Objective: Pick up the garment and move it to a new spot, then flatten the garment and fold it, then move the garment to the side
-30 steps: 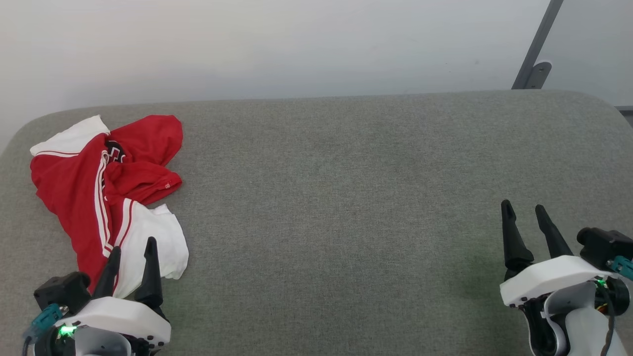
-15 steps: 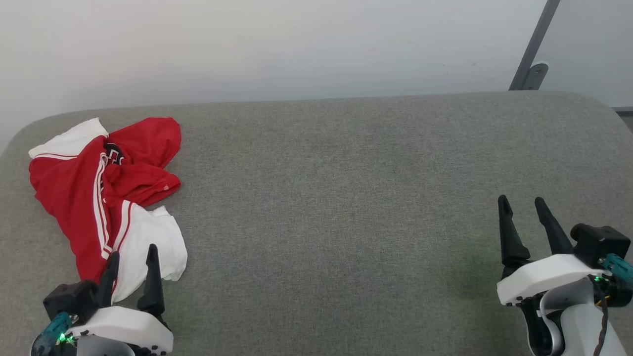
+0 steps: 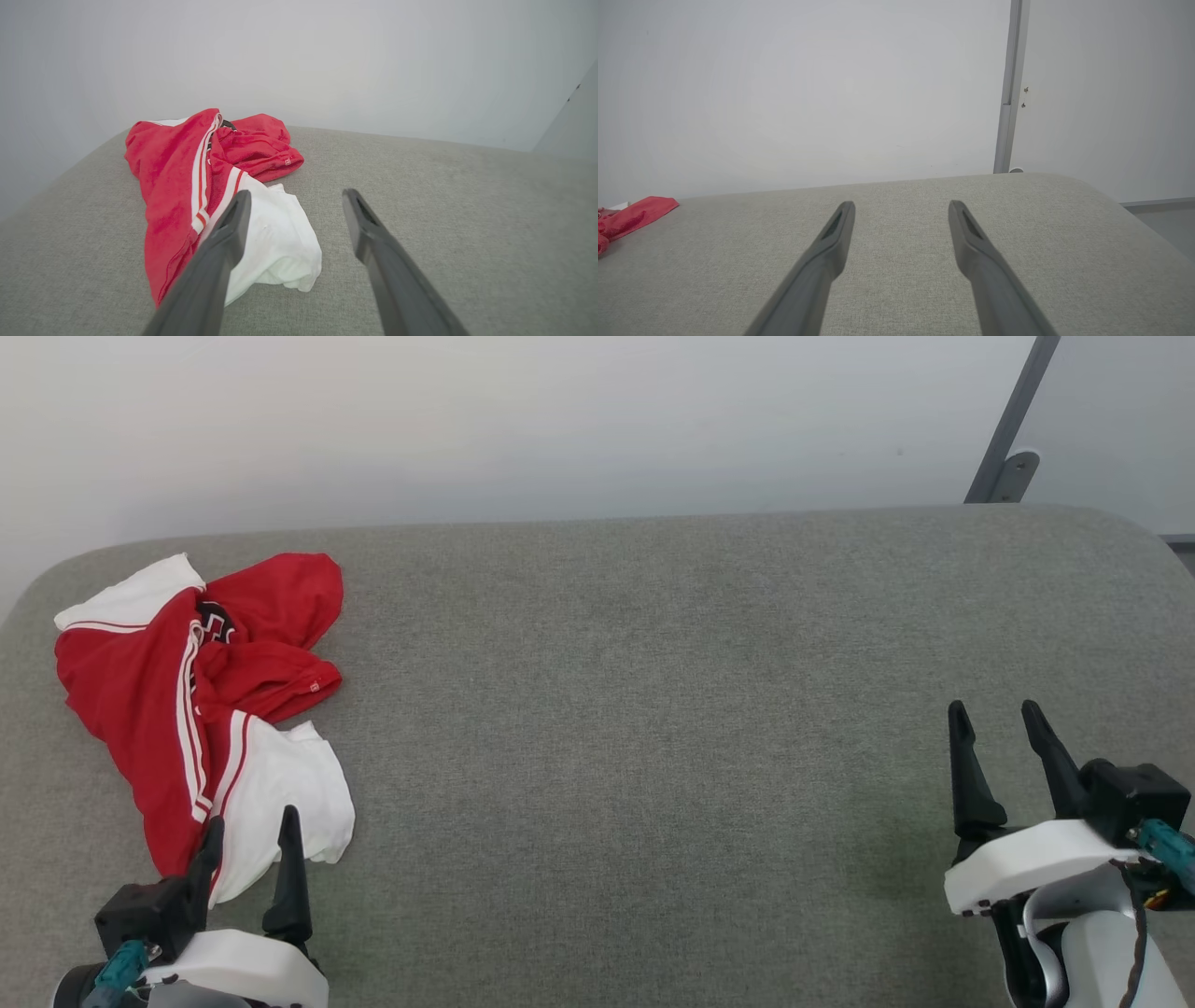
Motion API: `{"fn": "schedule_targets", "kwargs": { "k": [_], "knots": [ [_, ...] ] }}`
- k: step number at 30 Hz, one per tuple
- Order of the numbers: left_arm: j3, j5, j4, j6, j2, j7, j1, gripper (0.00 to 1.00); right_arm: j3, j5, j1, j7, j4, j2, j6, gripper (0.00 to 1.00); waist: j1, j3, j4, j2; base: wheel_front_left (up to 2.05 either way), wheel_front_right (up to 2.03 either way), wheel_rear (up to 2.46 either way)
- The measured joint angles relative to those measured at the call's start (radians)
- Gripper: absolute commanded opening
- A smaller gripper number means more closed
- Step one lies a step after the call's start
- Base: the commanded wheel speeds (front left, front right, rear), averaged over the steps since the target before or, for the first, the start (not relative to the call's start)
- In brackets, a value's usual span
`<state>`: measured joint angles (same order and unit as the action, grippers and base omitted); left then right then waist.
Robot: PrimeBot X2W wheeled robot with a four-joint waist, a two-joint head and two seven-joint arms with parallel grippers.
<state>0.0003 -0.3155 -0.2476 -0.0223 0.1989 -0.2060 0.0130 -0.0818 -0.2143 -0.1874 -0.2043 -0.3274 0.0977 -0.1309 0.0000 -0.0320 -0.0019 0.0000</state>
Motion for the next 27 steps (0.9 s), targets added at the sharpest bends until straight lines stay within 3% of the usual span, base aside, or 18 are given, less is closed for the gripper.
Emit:
{"fn": "schedule_targets", "kwargs": {
  "k": [8,14,27],
  "knots": [
    [0.028,0.048,-0.002,-0.024,-0.015,-0.016,0.006,1.0,-0.022,0.066,0.009,-0.016,0.005,-0.004,0.0,1.0,0.0,-0.011,0.012,0.0,0.0,0.0,0.0],
    [0.064,0.088,-0.018,-0.041,-0.04,-0.028,0.023,1.0,-0.021,0.104,0.01,-0.028,0.009,-0.014,0.0,1.0,0.0,-0.024,0.062,0.0,0.0,0.0,0.0],
    [0.152,0.196,-0.037,-0.061,-0.099,-0.051,-0.017,1.0,0.106,0.188,0.012,-0.051,-0.027,-0.031,0.0,1.0,0.0,-0.039,0.313,0.0,0.0,0.0,0.0]
  ]
}}
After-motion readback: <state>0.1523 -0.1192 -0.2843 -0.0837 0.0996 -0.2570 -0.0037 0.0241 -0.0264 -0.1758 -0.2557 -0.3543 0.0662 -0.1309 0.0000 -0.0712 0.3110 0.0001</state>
